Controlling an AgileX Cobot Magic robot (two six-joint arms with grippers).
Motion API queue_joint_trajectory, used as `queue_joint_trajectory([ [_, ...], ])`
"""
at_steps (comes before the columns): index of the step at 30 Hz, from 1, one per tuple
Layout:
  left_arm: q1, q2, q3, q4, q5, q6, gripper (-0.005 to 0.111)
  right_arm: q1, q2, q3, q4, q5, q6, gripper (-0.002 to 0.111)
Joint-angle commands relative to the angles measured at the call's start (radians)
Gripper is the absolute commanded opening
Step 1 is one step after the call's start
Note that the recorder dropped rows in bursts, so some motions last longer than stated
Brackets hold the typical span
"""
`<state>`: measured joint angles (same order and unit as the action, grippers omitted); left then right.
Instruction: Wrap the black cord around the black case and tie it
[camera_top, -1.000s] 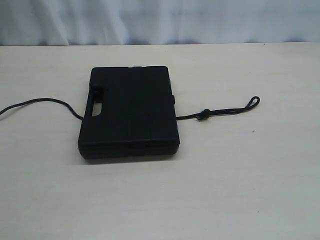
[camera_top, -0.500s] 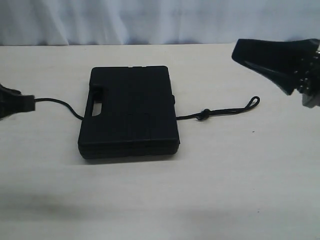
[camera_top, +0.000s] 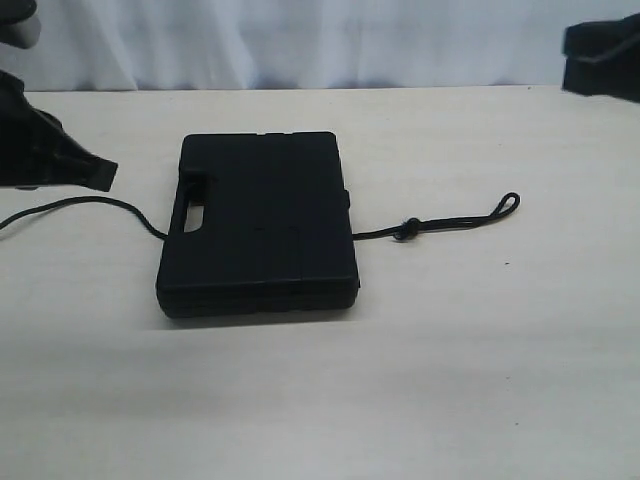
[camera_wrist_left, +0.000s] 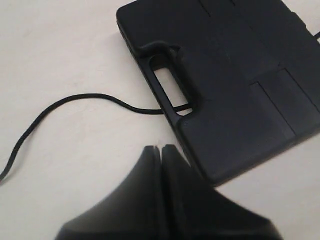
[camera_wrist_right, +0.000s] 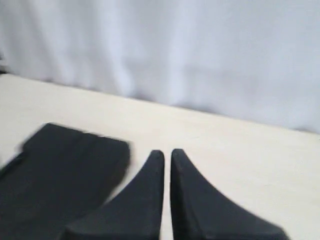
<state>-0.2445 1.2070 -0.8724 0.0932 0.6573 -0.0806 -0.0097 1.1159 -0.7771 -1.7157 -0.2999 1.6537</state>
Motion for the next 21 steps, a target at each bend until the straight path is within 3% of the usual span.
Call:
queue_joint_trajectory([
  [1,-0.001,0.089,-0.099,0.026,0.081,0.033,0.0,0.001,0.022,-0.013,-0.029,0.341,-0.202,0.004],
  [7,-0.001,0.218,-0.194,0.036,0.257,0.067,0.0,0.001,0.122,-0.015,-0.022,0.766,-0.632,0.004],
  [9,-0.001,0.236,-0.203,0.061,0.288,0.081,0.0,0.001,0.154,-0.035,0.129,0.824,-0.674,0.004],
  [11,-0.001,0.253,-0.203,0.082,0.296,0.081,0.0,0.001,0.178,-0.066,0.45,0.811,-0.75,0.004],
  [12,0.005,0.263,-0.203,0.083,0.304,0.081,0.0,0.011,0.188,-0.085,0.714,0.79,-0.911,0.004],
  [15,0.048,0.302,-0.203,0.054,0.314,0.081,0.0,0.043,0.228,-0.141,1.509,0.867,-1.714,0.004],
  [17,0.093,0.339,-0.206,-0.03,0.311,0.081,0.0,0.051,0.251,-0.174,1.994,0.99,-2.134,0.004],
  [19,0.137,0.379,-0.213,-0.133,0.28,0.081,0.0,0.055,0.263,-0.183,2.287,1.104,-2.371,0.004],
  [21,0.181,0.423,-0.213,-0.265,0.234,0.124,0.0,0.077,0.263,-0.181,2.379,1.144,-2.415,0.004],
])
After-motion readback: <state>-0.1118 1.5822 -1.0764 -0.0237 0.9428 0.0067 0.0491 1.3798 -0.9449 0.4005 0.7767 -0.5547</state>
